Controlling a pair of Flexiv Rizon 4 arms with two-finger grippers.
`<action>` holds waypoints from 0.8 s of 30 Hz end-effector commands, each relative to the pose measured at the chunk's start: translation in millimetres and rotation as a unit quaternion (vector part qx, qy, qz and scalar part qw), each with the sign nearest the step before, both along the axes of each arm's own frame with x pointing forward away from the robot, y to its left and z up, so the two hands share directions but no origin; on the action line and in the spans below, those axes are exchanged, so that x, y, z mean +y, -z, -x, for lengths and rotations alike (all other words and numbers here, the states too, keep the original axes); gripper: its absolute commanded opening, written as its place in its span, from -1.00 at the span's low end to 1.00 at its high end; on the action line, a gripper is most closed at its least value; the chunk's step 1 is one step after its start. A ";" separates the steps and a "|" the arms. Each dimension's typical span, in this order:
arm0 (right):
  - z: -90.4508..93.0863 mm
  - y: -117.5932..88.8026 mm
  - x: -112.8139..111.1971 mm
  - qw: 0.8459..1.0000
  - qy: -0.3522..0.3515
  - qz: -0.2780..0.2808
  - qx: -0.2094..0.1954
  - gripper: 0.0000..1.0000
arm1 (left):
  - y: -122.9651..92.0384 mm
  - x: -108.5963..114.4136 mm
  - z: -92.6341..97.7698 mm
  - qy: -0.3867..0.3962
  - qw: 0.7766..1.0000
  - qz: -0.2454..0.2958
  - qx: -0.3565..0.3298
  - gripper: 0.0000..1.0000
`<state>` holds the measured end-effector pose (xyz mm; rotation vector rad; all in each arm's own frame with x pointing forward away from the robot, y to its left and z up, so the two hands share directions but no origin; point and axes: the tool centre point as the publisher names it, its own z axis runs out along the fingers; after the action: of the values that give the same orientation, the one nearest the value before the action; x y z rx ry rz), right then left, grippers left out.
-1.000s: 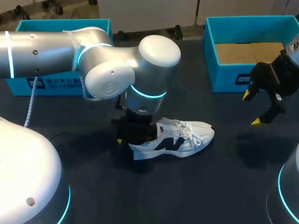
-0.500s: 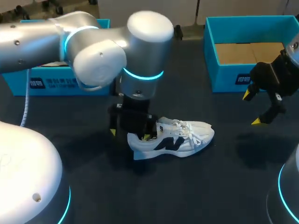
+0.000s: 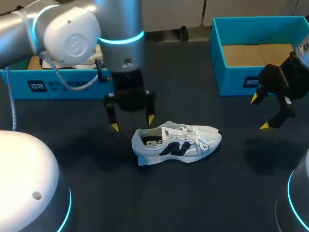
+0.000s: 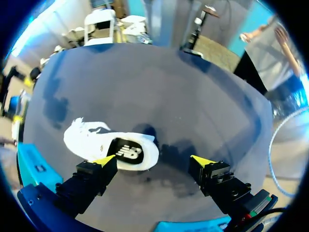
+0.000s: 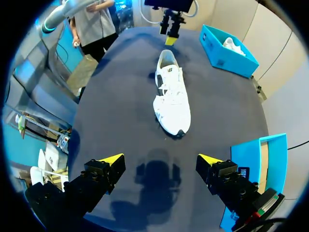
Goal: Take the shoe out of the shoebox, open the shoe tongue, remove and reinsert the insole, then place the shoe into the shoebox
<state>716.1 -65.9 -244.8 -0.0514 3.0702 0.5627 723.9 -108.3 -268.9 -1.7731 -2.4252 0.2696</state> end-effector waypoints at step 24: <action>0.0 1.1 0.7 1.000 0.000 0.001 0.000 1.00 | -17.7 36.0 -21.6 -0.164 0.976 0.106 0.095 1.00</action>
<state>716.0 -65.9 -244.8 -0.0514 3.0702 0.5627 747.4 -73.8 -250.4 -1.3269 -2.6085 0.7177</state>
